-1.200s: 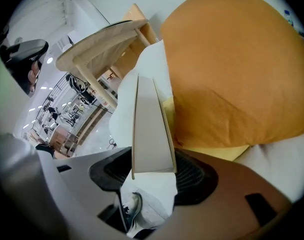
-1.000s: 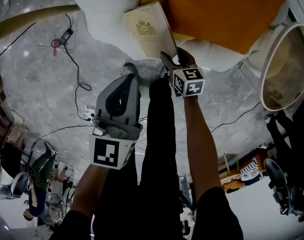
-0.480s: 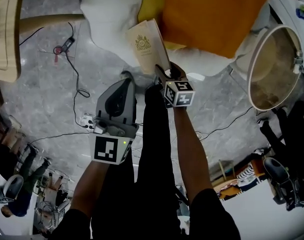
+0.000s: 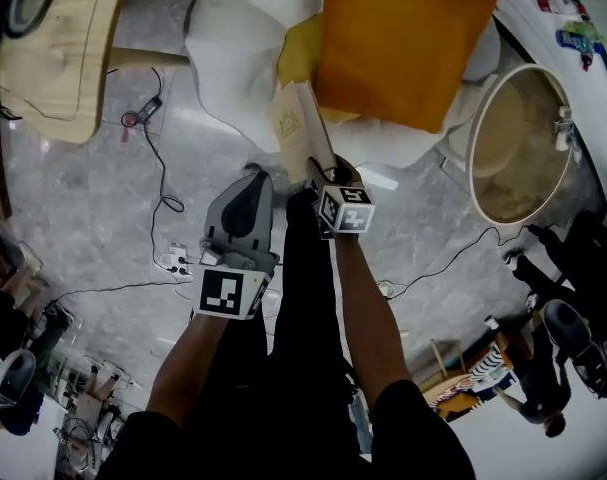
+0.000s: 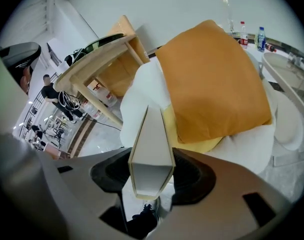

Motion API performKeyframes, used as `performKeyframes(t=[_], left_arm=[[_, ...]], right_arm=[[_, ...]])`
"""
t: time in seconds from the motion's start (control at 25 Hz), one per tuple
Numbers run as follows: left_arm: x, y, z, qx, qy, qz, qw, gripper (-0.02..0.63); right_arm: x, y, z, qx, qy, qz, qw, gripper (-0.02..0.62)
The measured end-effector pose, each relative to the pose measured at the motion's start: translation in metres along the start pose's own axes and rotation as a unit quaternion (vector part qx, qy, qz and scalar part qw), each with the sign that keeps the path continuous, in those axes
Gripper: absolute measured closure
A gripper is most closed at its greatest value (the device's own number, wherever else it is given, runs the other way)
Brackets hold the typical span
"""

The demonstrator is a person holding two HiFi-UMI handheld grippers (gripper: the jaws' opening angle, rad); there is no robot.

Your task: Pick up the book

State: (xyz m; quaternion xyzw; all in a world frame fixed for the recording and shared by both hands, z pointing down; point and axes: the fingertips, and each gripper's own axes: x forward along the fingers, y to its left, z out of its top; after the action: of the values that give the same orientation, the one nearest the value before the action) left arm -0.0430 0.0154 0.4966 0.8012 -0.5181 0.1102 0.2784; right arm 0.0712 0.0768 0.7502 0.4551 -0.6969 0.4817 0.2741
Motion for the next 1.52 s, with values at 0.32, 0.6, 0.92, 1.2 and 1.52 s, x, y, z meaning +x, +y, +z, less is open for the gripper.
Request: performKeyframes(t=[0.32, 0.6, 0.92, 1.2, 1.52], left_arm=[[-0.035, 0.001, 0.047, 0.005, -0.017, 0.006, 0.9998, 0.606], [-0.077, -0.012, 0.094, 0.016, -0.037, -0.005, 0.9992, 0.606], [-0.128, -0.047, 0.150, 0.039, -0.060, -0.060, 0.9956, 0.606], [-0.166, -0.072, 0.185, 0.052, -0.075, -0.101, 0.9906, 0.606], [-0.208, -0.099, 0.197, 0.109, -0.095, -0.123, 0.9818, 0.606]], right_arm=[[-0.056, 0.028, 0.025, 0.003, -0.017, -0.023, 1.000, 0.360], [-0.120, 0.059, 0.054, 0.001, -0.046, -0.044, 0.998, 0.360], [-0.214, 0.110, 0.111, 0.000, -0.127, -0.068, 0.990, 0.362], [-0.308, 0.151, 0.147, -0.017, -0.204, -0.095, 0.974, 0.362], [-0.387, 0.182, 0.145, -0.042, -0.249, -0.083, 0.964, 0.362]])
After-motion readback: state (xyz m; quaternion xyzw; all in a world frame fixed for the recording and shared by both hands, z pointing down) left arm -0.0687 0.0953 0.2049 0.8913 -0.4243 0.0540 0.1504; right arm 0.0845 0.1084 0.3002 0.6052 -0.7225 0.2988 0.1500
